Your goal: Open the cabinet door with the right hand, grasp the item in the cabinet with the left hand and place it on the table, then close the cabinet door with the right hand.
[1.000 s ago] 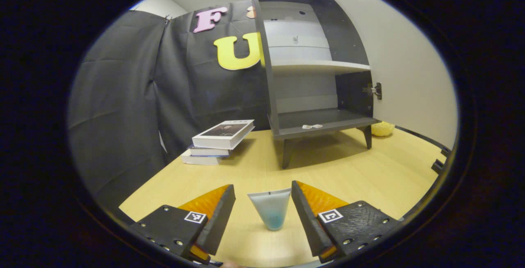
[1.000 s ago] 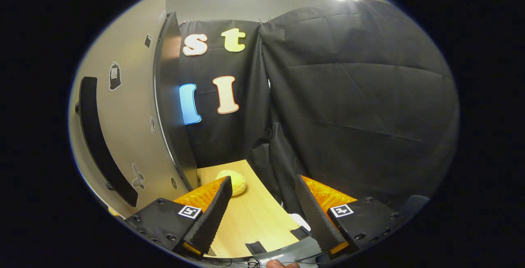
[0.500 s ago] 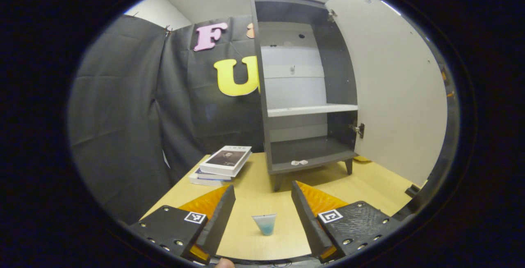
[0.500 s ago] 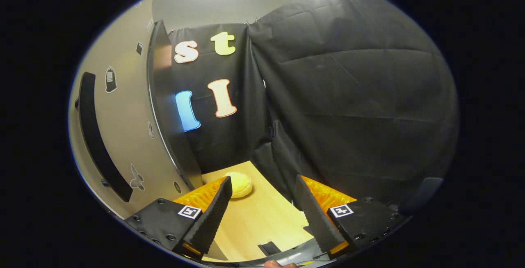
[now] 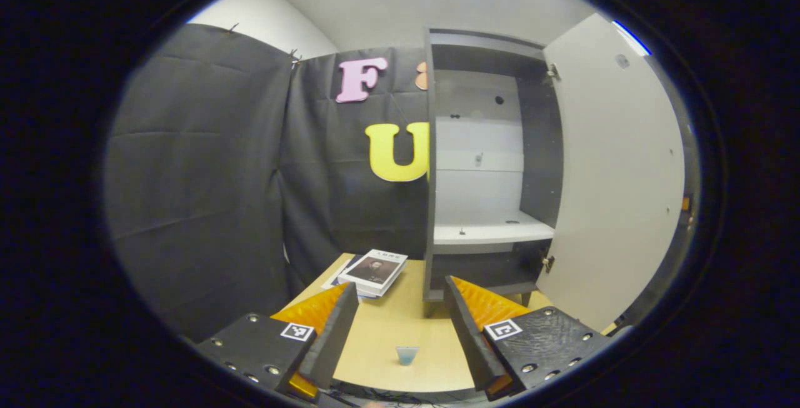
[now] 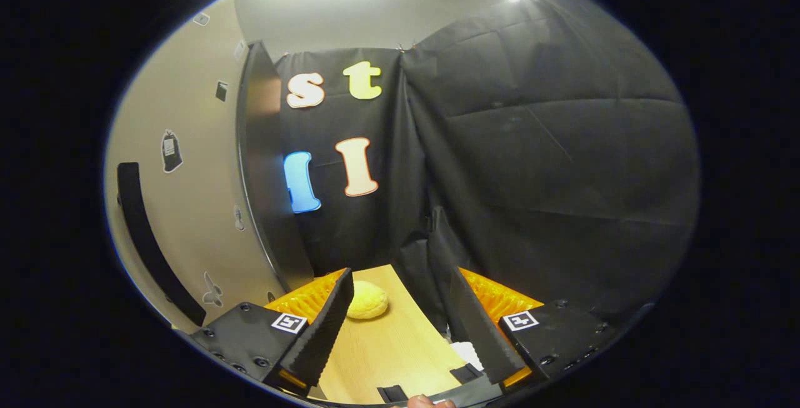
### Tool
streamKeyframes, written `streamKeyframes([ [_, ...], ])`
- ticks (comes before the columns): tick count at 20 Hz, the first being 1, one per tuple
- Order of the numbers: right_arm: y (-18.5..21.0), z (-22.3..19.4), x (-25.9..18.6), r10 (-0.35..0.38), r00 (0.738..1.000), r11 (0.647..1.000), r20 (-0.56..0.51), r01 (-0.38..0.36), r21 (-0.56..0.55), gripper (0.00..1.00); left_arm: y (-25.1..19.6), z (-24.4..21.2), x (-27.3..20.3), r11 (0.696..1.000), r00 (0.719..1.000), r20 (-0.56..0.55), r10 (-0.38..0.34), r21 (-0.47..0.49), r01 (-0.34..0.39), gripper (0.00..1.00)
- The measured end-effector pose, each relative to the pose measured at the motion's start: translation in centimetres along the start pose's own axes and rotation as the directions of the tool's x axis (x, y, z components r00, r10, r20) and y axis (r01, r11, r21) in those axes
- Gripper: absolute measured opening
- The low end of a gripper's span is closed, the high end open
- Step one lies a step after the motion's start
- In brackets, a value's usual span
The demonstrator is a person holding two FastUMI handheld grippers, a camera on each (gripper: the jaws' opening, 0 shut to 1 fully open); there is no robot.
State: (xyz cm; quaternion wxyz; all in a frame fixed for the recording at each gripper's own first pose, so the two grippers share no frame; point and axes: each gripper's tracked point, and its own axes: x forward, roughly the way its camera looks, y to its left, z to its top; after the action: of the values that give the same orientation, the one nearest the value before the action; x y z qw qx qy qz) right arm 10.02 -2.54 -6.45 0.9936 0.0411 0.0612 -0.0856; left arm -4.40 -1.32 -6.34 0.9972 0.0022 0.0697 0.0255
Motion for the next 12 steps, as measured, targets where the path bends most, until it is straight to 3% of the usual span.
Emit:
streamKeyframes([
  [3,1.2,1.3,-0.4,0.076,0.997,0.997,0.016,-0.076,-0.028,0.98,-0.1,2.1,0.5,0.996,0.999,-0.005,0.050,-0.069,-0.051,0.83],
  [4,1.8,1.8,-0.3,0.106,0.994,0.994,0.019,-0.105,-0.038,0.93,0.3,2.9,0.6,0.996,0.998,0.008,0.070,-0.054,-0.070,0.83],
  [7,3.6,3.0,0.0,0.188,0.982,0.982,-0.004,-0.188,-0.036,0.93,1.4,4.7,0.6,0.990,0.990,0.037,0.138,0.028,-0.139,0.84],
  [12,6.8,5.9,-1.5,0.269,0.962,0.963,0.040,-0.269,-0.010,0.92,1.1,4.1,2.5,0.991,0.993,0.006,0.114,0.069,-0.114,0.84],
])
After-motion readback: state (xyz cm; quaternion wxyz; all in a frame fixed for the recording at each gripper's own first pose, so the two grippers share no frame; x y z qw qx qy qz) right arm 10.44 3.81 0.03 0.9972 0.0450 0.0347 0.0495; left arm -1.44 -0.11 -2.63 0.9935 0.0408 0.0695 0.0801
